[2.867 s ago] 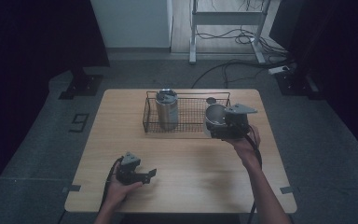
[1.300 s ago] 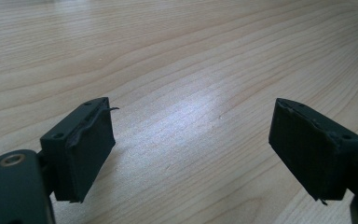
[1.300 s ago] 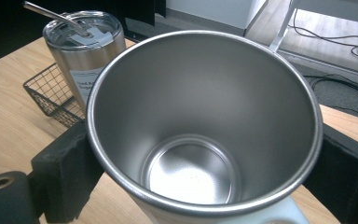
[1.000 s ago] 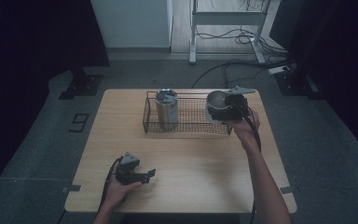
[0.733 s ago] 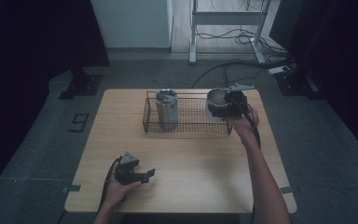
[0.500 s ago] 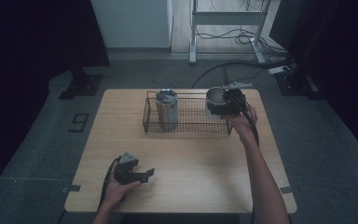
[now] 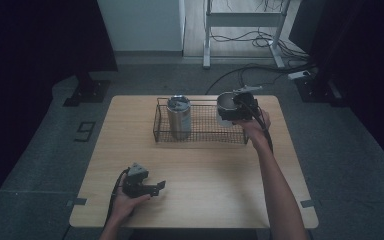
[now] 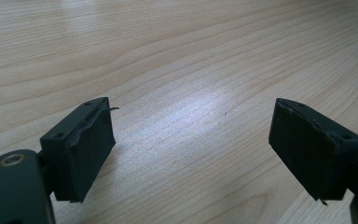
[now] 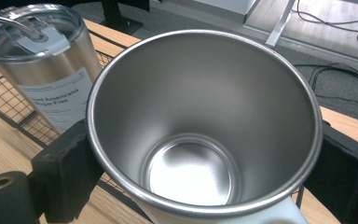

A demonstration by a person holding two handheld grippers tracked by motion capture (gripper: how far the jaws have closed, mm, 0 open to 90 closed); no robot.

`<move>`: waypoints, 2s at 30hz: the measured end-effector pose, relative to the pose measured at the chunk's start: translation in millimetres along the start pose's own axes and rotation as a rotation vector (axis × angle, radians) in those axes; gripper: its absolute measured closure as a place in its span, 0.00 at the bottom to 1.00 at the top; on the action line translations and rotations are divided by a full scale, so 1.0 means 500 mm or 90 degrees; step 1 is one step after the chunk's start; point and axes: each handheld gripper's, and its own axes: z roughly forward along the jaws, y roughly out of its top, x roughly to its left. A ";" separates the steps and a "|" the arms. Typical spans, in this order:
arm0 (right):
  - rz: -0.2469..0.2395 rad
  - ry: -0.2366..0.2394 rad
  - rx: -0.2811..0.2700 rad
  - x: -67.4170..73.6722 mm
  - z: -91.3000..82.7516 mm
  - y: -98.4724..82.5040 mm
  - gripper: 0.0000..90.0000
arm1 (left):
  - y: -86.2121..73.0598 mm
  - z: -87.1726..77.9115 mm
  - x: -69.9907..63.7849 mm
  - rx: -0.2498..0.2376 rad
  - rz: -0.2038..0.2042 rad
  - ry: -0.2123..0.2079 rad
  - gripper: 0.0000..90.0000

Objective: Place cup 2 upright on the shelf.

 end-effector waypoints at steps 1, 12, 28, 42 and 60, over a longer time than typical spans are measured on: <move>-0.002 -0.001 0.003 -0.001 0.004 -0.001 0.08 | 0.000 0.000 0.000 0.000 0.000 0.000 0.16; 0.004 -0.002 0.014 -0.007 0.039 0.006 0.08 | -0.002 0.003 0.001 0.006 0.002 -0.001 0.16; 0.004 0.004 0.029 -0.008 0.081 -0.003 0.08 | -0.003 0.003 0.001 0.007 0.002 -0.002 0.16; 0.008 0.012 0.062 -0.011 0.133 -0.027 0.08 | -0.003 0.004 0.000 0.008 0.002 -0.004 0.16; 0.012 -0.005 0.117 -0.006 0.179 -0.052 0.08 | -0.004 0.004 -0.002 0.011 0.005 -0.002 0.16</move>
